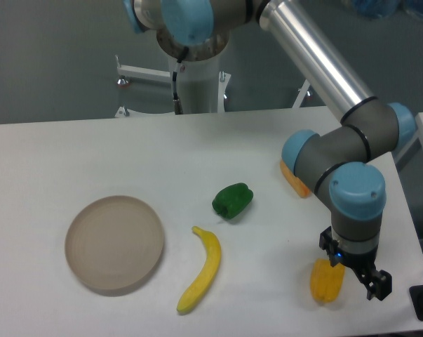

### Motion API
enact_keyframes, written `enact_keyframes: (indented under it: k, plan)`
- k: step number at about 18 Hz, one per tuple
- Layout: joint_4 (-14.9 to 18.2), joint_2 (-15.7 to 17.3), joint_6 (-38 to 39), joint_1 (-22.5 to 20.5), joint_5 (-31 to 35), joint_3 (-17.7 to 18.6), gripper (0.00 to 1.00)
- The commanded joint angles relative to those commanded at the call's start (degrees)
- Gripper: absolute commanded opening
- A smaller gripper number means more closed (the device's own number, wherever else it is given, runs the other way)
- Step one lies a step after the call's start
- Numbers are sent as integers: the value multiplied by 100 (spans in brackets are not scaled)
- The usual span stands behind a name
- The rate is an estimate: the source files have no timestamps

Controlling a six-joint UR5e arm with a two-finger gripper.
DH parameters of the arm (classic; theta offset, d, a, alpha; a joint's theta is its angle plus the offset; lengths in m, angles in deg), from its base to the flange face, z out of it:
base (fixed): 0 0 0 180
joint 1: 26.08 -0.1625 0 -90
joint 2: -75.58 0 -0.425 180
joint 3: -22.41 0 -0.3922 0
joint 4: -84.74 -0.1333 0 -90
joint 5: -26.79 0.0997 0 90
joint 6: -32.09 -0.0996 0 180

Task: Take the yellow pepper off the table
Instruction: 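Raise the gripper up and away from the yellow bell pepper, then lower the open gripper down over the yellow bell pepper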

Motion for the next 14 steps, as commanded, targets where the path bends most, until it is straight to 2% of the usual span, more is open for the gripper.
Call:
enact_keyframes:
  k: [6, 9, 12, 14]
  plan:
    - [1028, 598, 545, -176, -9, 378, 100]
    - [1169, 818, 824, -343, -53, 660, 100]
    - [1117, 714, 1606, -387, -429, 669, 100]
    - [916, 564, 2099, -413, -973, 625, 100]
